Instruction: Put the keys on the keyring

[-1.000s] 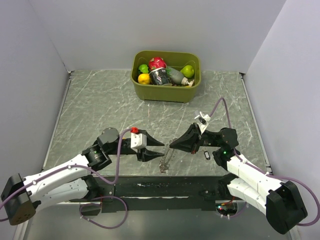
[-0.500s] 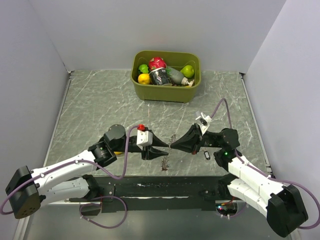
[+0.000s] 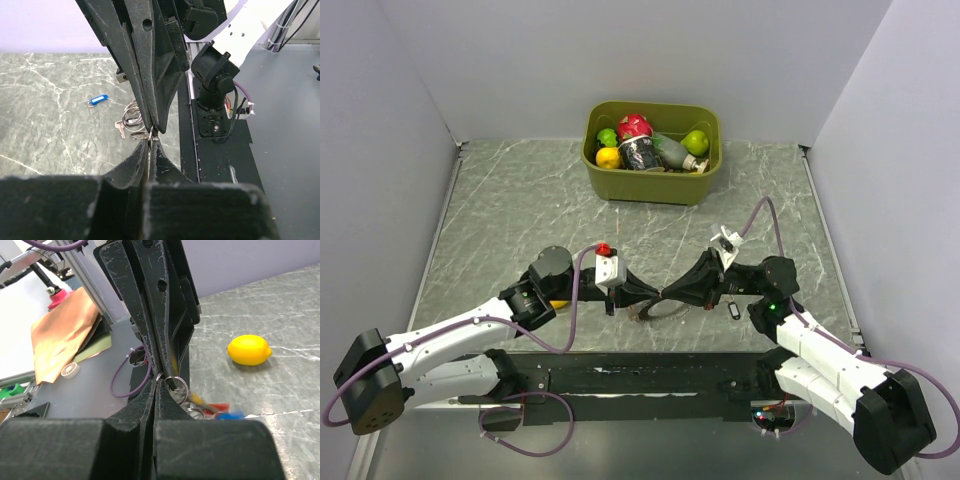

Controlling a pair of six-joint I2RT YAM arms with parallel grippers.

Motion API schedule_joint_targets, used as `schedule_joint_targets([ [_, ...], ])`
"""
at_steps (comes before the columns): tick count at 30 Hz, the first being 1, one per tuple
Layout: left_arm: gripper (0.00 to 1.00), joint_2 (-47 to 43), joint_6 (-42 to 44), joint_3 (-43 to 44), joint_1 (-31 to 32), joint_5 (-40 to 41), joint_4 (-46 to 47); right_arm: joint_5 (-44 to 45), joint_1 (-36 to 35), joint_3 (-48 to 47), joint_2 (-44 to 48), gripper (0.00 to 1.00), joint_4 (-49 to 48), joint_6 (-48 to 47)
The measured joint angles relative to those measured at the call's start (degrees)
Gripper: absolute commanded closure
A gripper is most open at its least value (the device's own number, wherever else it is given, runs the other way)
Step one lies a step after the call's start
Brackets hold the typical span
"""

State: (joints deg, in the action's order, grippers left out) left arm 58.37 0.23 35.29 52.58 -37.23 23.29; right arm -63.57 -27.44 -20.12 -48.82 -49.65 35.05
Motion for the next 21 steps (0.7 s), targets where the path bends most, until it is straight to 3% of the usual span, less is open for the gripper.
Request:
schedule_joint_targets([
  [7,0.99,0.1,0.0,0.1,0.0,-0.4,0.2,-0.1,0.1,0.0,0.5,1.00,0.2,-0.2],
  [8,0.99,0.1,0.0,0.1,0.0,-0.4,0.3,-0.1,0.1,0.0,0.6,0.94,0.2,-0.2],
  [9,0.99,0.0,0.0,0.1,0.0,-0.4,0.4,-0.1,0.1,0.0,0.7,0.76,0.2,-0.2],
  [12,0.99,-0.3,0.3,0.1,0.0,-0.3,0.5,0.0,0.1,0.0,0.9,0.49,-0.3,0.8],
  [15,0.99,-0.5,0.9,0.1,0.0,-0.4,-0.2,0.2,0.2,0.0,1.8,0.37,-1.1,1.5],
  [21,0.99,-2.5,3.9,-0.3,0.0,-1.6,-2.3,0.8,0.6,-1.6,4.5,0.31,1.3,-0.1],
])
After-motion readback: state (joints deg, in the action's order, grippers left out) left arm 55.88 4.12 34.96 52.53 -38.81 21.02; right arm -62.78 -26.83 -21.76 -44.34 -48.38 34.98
